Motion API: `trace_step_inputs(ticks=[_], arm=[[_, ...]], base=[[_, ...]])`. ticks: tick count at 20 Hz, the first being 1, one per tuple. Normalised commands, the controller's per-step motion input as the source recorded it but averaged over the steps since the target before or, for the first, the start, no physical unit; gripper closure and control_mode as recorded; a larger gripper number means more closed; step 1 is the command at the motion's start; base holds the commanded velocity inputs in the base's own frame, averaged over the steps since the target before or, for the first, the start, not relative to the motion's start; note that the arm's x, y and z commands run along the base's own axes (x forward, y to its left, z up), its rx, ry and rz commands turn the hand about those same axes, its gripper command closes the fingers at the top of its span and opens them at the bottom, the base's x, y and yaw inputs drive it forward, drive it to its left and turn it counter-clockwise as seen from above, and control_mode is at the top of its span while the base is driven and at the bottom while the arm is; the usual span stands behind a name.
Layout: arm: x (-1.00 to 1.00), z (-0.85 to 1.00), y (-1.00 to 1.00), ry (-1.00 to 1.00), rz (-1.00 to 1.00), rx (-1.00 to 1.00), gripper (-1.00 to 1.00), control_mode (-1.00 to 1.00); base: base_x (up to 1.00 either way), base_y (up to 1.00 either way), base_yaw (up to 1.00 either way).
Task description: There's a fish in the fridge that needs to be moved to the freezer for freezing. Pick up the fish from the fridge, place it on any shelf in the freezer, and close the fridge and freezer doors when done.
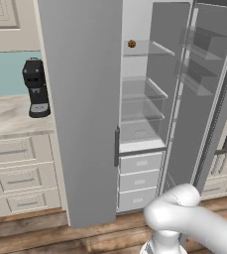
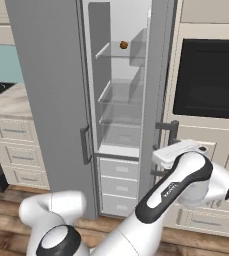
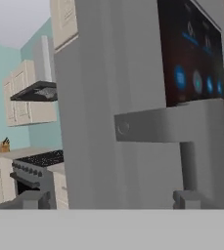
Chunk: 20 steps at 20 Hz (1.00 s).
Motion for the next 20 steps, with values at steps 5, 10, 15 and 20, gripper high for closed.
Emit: trace_step_inputs(ticks=[5, 10, 15, 20], arm=[[0.38, -0.16, -0.19, -0.03, 0.02, 0.0, -1.0, -1.0], [0.16, -0.07, -0.29, -0.03, 0.01, 0.0, -1.0, -1.0], [0.04, -0.06, -0.29, -0.09, 0.0, 0.0, -1.0, -1.0], [0.0, -0.02, -0.09, -0.09, 0.0, -0.02, -1.0, -1.0]], base=[[0.0, 0.0, 0.0], [0.0, 0.0, 0.0], [0.0, 0.0, 0.0], [0.0, 0.0, 0.0]])
